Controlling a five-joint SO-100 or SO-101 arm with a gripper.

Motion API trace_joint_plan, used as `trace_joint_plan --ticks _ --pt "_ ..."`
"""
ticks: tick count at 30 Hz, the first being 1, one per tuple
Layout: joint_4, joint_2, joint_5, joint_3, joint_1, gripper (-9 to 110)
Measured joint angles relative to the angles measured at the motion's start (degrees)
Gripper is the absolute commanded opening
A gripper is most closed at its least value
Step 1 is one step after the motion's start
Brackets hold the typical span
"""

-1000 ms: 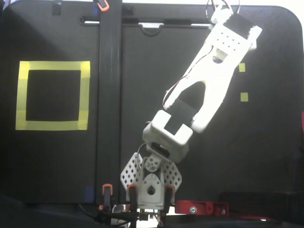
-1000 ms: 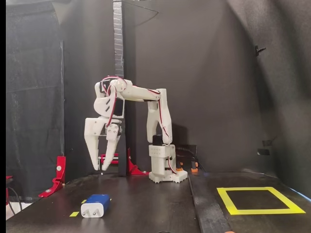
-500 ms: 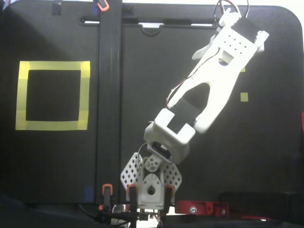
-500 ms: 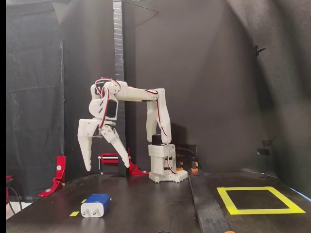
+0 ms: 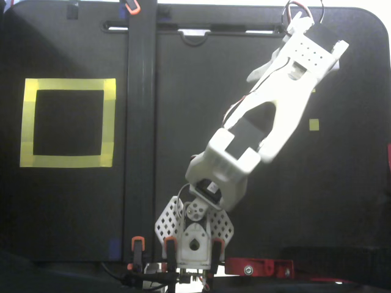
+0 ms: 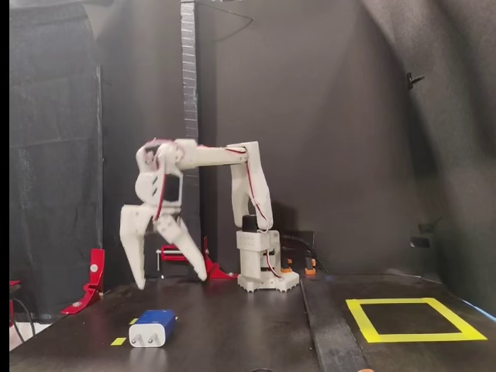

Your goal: Grasp the block and place it in the designated area.

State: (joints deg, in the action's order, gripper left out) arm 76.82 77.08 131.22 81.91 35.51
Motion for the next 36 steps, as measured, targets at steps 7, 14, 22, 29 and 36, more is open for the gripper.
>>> trace_joint_plan --ticks 7,14,22,29,36 --pt "-4.0 -4.3 0.0 0.0 0.0 41" --pt "-5.5 -7.4 0.0 0.0 0.4 41" --pt "-8.1 -10.7 0.0 0.0 0.6 41" --pt "-10.2 -13.6 0.0 0.0 1.1 41" --pt "-11.1 -14.6 0.5 -0.4 1.5 41"
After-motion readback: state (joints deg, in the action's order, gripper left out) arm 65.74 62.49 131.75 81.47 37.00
